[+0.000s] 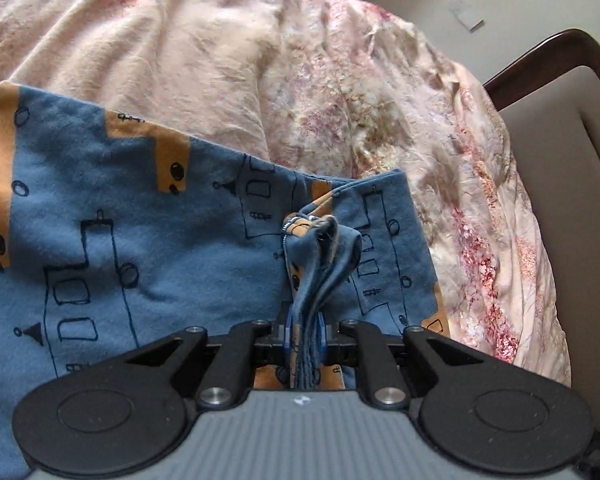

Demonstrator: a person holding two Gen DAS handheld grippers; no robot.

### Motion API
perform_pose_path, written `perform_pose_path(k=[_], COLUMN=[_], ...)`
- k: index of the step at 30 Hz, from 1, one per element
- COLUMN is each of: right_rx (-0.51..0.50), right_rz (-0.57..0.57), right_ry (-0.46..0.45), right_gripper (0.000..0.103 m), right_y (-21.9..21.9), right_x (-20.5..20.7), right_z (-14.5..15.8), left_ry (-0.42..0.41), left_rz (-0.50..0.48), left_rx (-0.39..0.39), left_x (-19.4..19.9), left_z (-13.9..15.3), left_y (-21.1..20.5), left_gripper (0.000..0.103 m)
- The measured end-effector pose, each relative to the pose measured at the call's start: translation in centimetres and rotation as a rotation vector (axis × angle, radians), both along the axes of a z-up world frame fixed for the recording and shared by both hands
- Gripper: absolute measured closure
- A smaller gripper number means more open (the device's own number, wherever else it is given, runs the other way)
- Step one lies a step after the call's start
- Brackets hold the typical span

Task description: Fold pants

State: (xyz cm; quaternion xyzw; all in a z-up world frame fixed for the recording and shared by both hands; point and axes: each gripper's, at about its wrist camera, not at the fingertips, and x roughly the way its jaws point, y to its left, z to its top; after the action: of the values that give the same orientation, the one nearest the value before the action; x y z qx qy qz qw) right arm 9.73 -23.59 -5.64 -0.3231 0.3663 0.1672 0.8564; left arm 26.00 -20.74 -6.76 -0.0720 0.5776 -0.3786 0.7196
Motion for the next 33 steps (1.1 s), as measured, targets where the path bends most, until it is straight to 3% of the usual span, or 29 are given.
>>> perform_pose_path(k=[12, 25, 33], right_rx=[-0.037, -0.043, -0.053], right_rz=[0.013, 0.019, 0.027], right_ry=[-0.010, -0.015, -0.034], right_gripper=[0.085, 0.085, 0.085], right_y=[0.6, 0.5, 1.0], right_x=[-0.2, 0.0, -0.6], right_z=[-0.8, -1.0, -0.8], left_ry=[-0.081, -0.052, -0.046], left_rz=[0.000, 0.034, 0.064], left_rx=[0.037, 0.062, 0.084], left_x=[-1.1, -0.9, -0.9], left_z=[0.6, 0.5, 1.2], left_y=[-0.2, -0.4, -0.6], left_gripper=[0.087, 0.086, 0.093])
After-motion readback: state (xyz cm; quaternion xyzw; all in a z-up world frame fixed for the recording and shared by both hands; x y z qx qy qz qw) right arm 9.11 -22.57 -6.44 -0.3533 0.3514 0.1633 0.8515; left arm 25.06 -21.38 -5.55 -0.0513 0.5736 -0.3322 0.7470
